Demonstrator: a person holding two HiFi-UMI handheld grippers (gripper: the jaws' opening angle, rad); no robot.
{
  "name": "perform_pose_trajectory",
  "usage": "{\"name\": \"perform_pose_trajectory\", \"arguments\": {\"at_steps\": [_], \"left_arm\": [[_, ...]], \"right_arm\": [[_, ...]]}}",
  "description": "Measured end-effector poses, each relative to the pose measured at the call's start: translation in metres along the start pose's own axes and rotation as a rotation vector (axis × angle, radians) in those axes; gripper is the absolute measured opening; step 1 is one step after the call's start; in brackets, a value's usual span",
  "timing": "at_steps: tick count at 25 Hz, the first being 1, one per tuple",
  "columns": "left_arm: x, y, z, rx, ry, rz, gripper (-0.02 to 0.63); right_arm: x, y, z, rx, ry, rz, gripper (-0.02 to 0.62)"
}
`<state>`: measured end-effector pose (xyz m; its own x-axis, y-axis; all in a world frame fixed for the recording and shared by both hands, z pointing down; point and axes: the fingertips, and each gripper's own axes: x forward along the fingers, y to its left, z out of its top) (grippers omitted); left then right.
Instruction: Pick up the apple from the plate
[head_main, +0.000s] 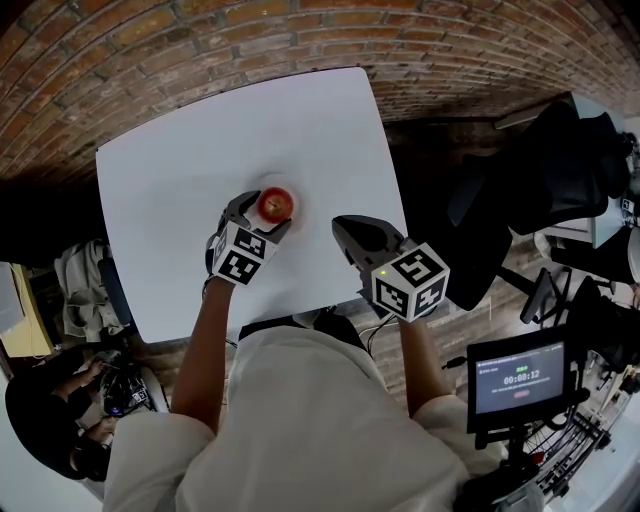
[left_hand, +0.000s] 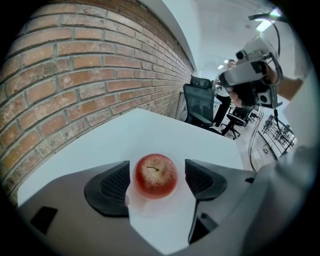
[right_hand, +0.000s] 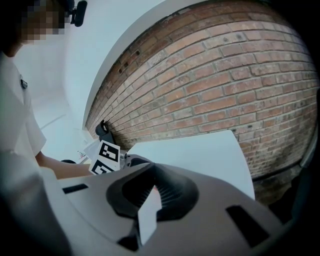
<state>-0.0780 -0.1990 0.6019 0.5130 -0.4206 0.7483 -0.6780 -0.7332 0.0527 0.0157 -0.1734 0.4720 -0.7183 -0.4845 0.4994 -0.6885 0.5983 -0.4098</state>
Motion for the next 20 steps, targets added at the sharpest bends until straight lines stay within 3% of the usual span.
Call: {"name": "perform_pose_trajectory", "arguments": {"at_steps": [20], "left_arm": [[0.022,0.002,-0.021,0.015,0.049,-0.020,0.393]], "right_arm": [[0.000,-0.003,-0.007,0.005,0.019,-0.004,0.003]]}}
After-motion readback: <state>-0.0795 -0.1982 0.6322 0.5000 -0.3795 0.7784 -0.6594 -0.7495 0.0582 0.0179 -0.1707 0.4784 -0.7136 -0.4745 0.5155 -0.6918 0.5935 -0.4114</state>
